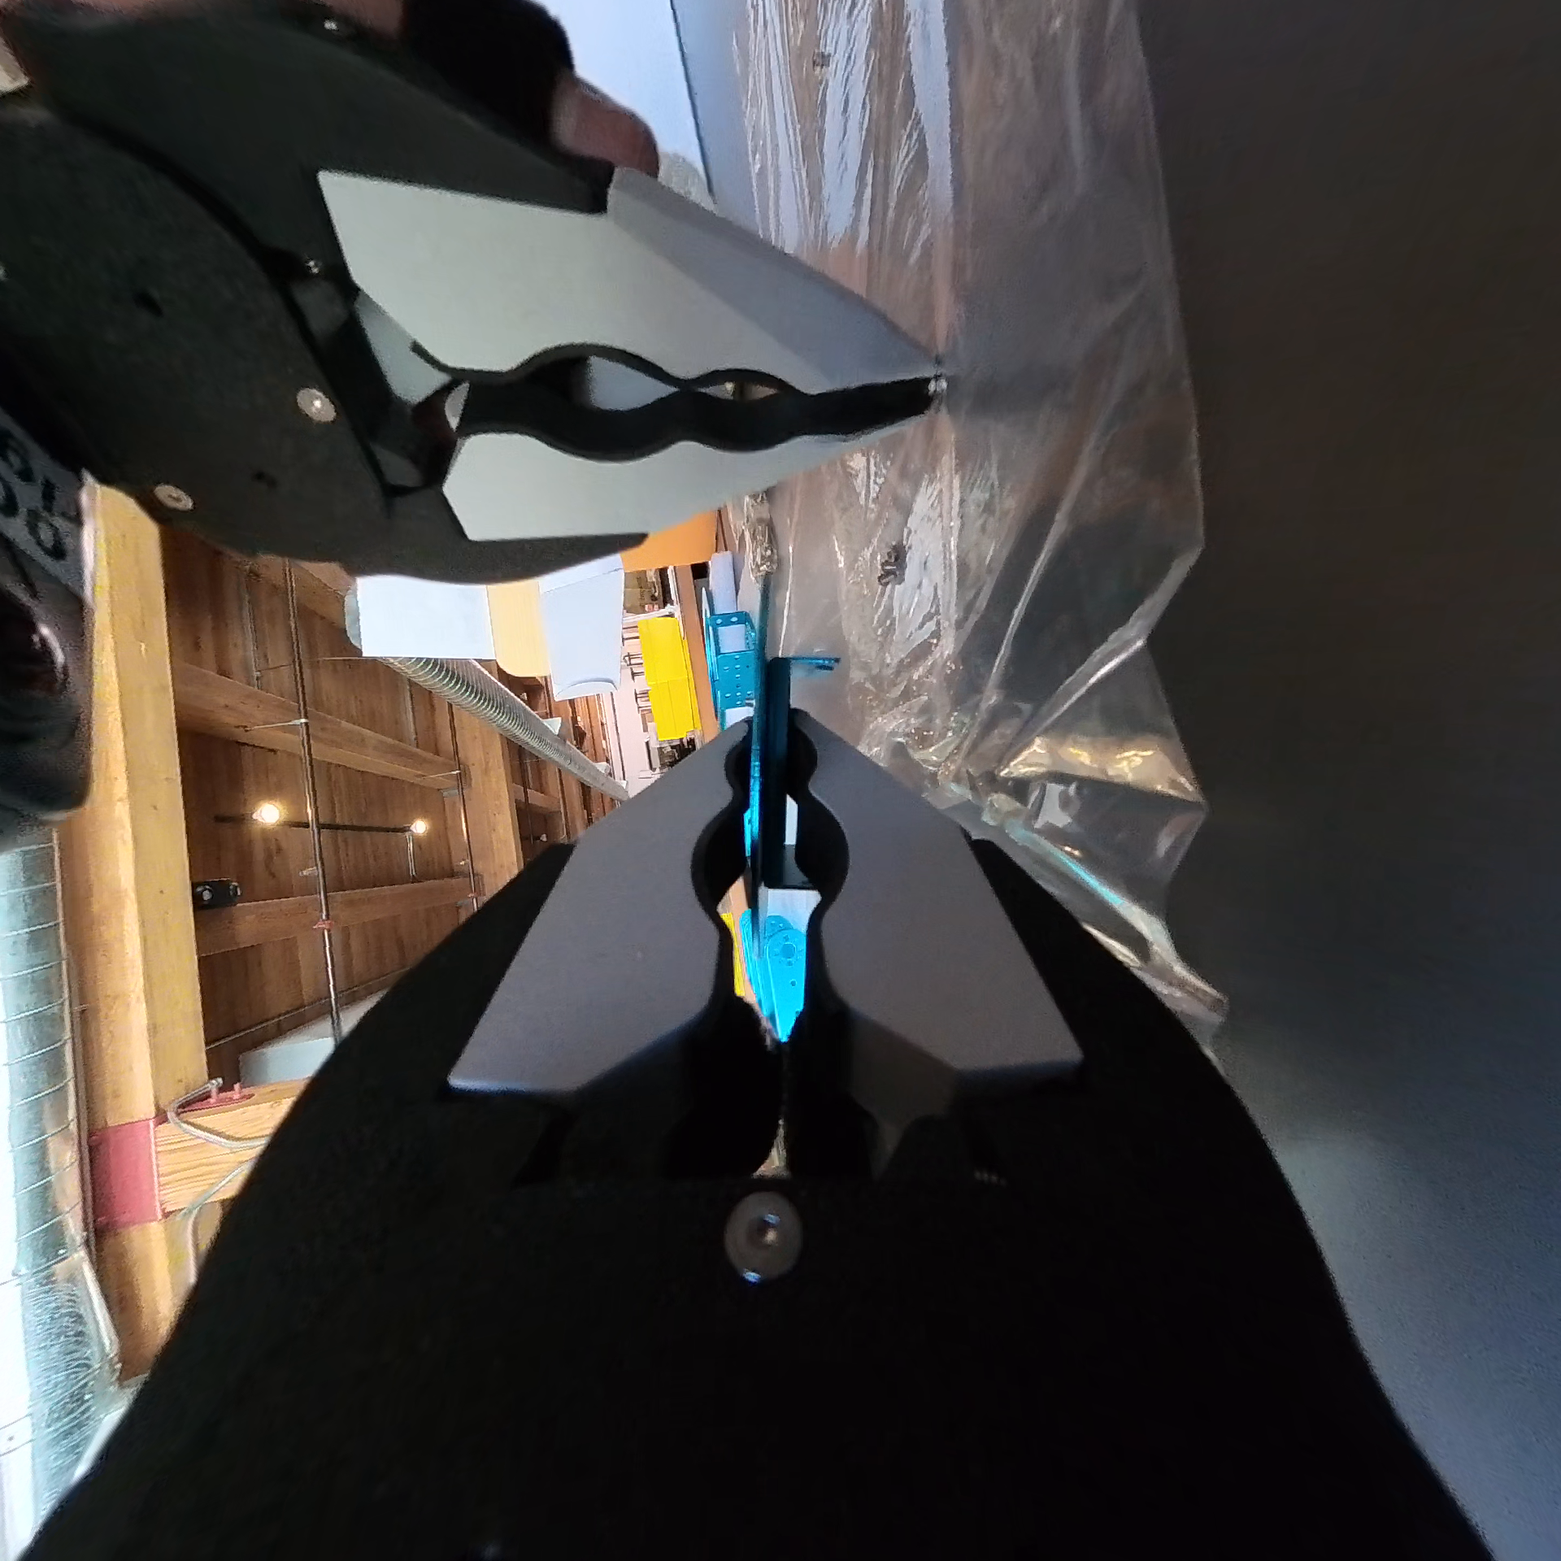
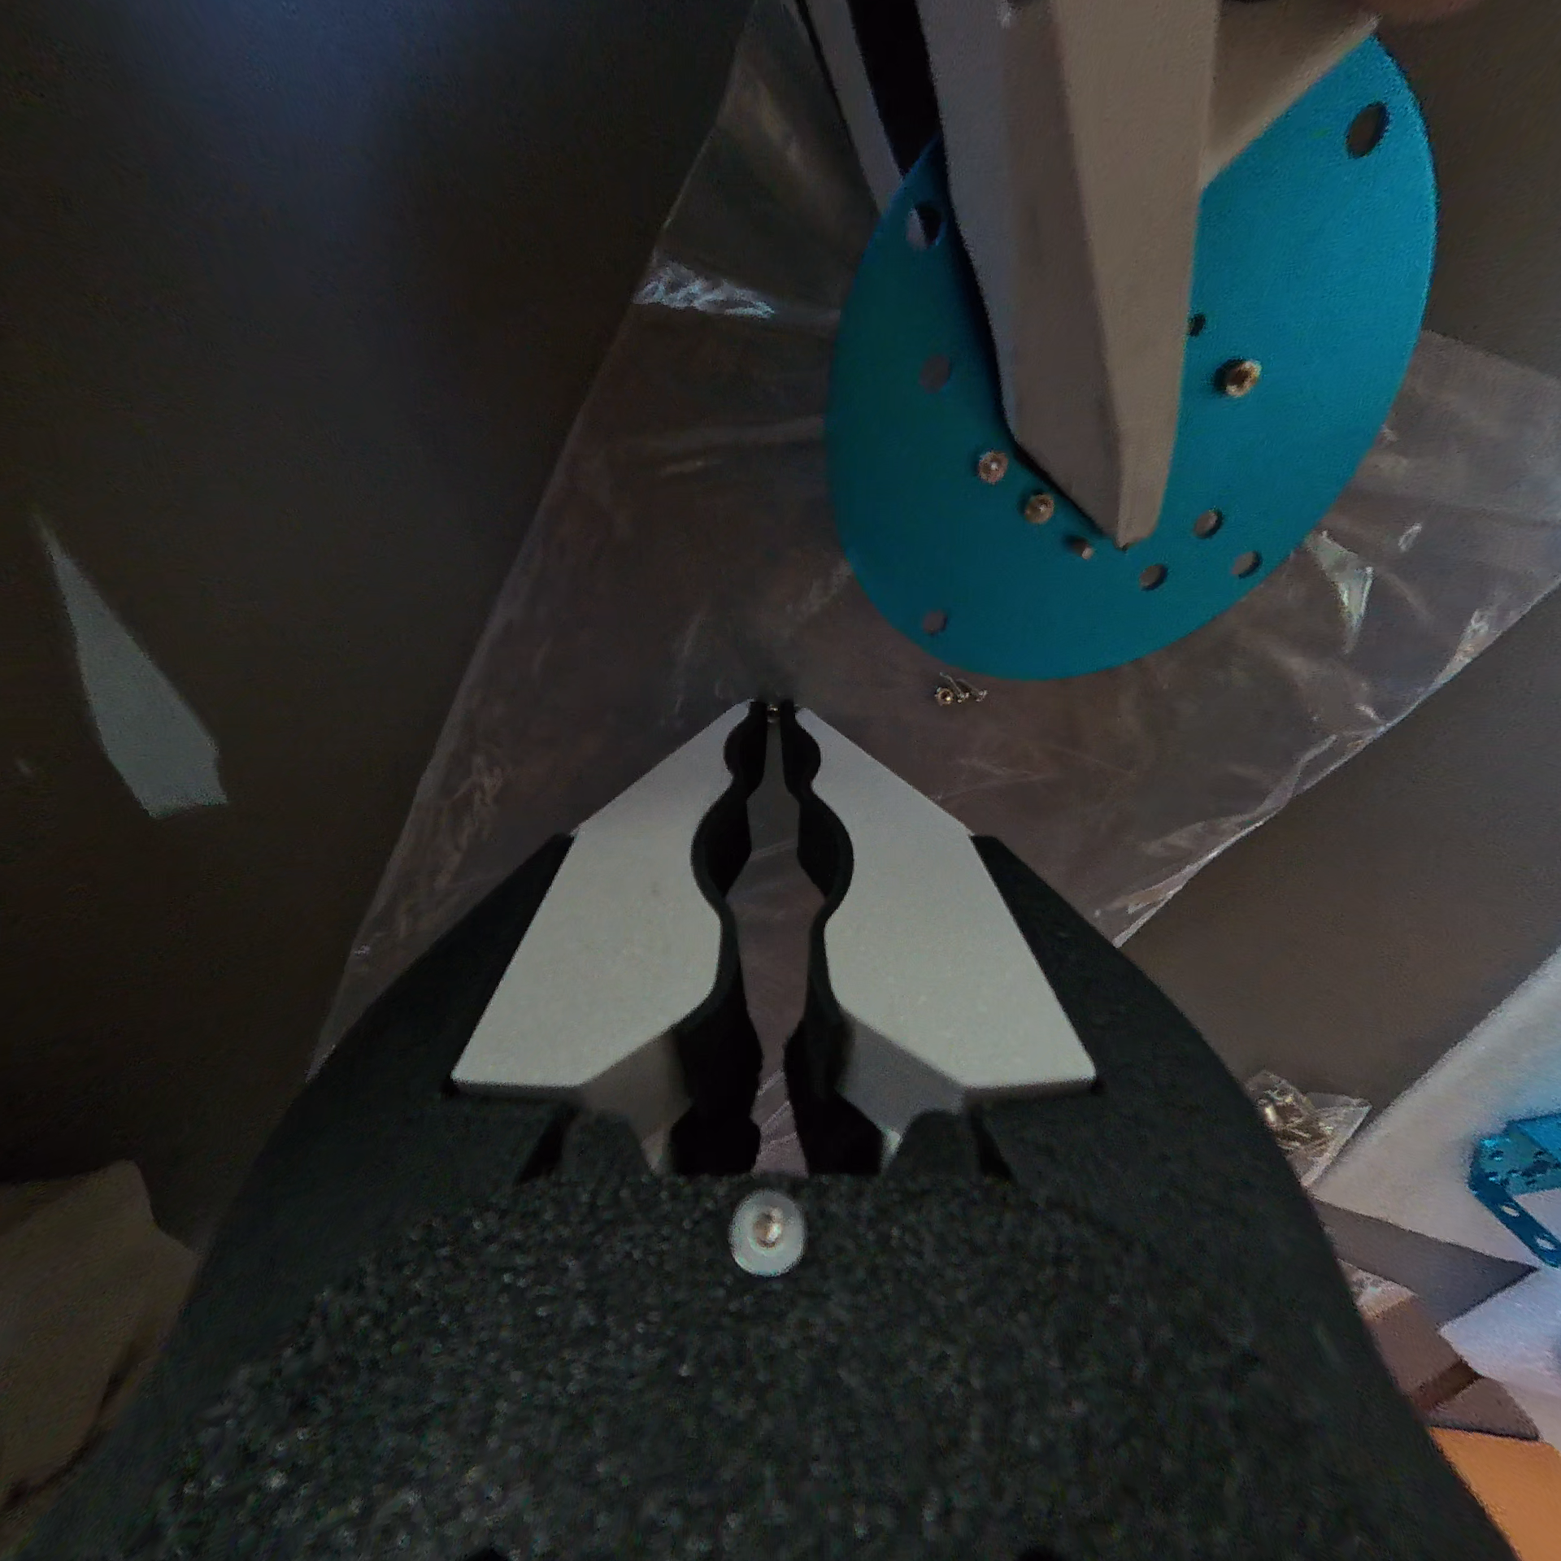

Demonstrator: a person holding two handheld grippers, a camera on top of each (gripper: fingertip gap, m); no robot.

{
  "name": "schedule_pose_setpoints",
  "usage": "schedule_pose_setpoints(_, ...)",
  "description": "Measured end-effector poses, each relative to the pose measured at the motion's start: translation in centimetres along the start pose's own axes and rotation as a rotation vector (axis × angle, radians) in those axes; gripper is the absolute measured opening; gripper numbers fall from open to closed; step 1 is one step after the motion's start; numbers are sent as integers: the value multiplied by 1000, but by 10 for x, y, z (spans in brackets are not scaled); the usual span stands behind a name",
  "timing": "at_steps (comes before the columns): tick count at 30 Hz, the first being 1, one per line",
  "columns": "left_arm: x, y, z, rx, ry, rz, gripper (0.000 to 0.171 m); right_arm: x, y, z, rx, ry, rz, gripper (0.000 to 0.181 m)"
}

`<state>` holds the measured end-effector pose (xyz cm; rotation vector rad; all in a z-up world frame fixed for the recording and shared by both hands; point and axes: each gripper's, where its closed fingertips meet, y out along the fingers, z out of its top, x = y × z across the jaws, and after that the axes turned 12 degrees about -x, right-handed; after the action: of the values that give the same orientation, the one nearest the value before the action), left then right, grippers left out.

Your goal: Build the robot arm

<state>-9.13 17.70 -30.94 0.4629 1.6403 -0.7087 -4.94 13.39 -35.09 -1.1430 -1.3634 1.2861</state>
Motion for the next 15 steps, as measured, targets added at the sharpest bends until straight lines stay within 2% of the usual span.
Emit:
schedule_pose_setpoints(7, -3, -2, 0, -1, -2, 10, 2, -1, -1, -1, -1, -45, 58, 0)
schedule_pose_setpoints(13, -2, -2, 1, 8, -10, -1, 2, 2, -7, -8, 24, -28, 22, 0)
schedule_pose_setpoints(15, -1, -2, 0, 7, -11, -3, 2, 1, -7, -7, 33, -12, 31, 5)
